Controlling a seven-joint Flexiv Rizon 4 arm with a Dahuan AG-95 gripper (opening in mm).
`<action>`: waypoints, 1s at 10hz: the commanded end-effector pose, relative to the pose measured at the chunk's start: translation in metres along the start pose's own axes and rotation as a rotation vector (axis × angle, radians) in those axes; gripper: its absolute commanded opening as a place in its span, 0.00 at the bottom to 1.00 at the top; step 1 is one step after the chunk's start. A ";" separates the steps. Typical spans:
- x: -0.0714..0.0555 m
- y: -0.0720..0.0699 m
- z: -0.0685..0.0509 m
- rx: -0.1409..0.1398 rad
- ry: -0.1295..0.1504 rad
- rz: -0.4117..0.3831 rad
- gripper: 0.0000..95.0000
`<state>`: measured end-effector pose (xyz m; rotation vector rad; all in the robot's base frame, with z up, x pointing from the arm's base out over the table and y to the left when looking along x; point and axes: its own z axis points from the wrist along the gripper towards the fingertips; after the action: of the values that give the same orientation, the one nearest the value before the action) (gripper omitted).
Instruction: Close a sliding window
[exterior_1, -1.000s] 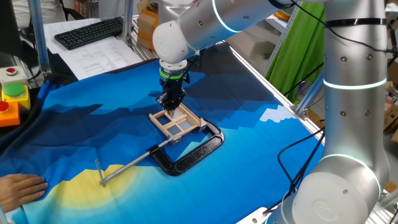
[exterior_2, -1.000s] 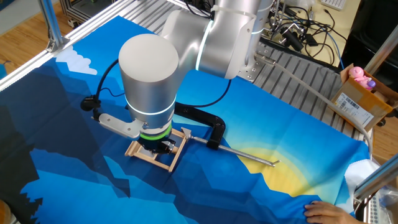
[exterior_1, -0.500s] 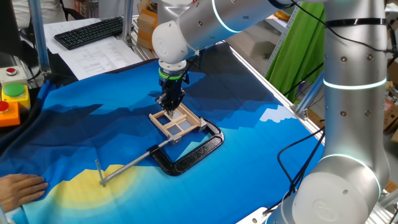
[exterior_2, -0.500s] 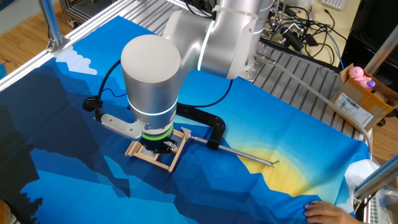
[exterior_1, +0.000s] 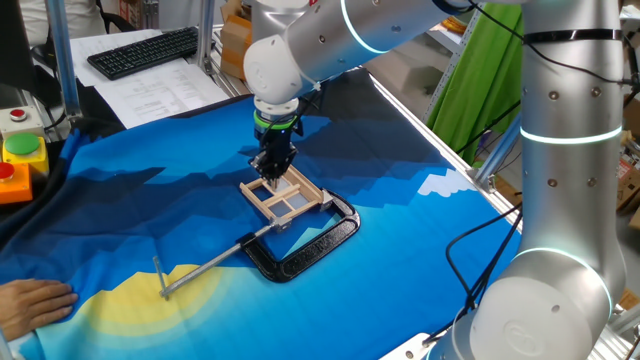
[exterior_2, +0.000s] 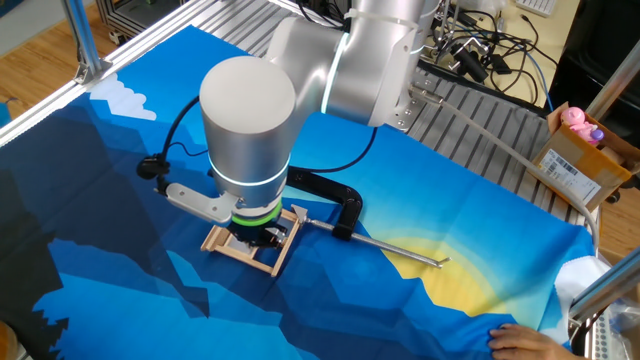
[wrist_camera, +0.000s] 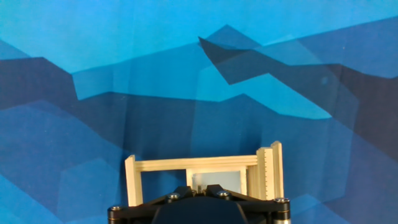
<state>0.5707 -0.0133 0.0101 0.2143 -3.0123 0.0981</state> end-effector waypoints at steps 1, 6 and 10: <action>0.001 0.002 0.000 0.000 0.000 0.002 0.00; 0.004 0.013 0.000 -0.002 0.001 0.021 0.00; 0.006 0.024 -0.001 -0.005 0.003 0.038 0.00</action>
<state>0.5599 0.0101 0.0100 0.1535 -3.0154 0.0960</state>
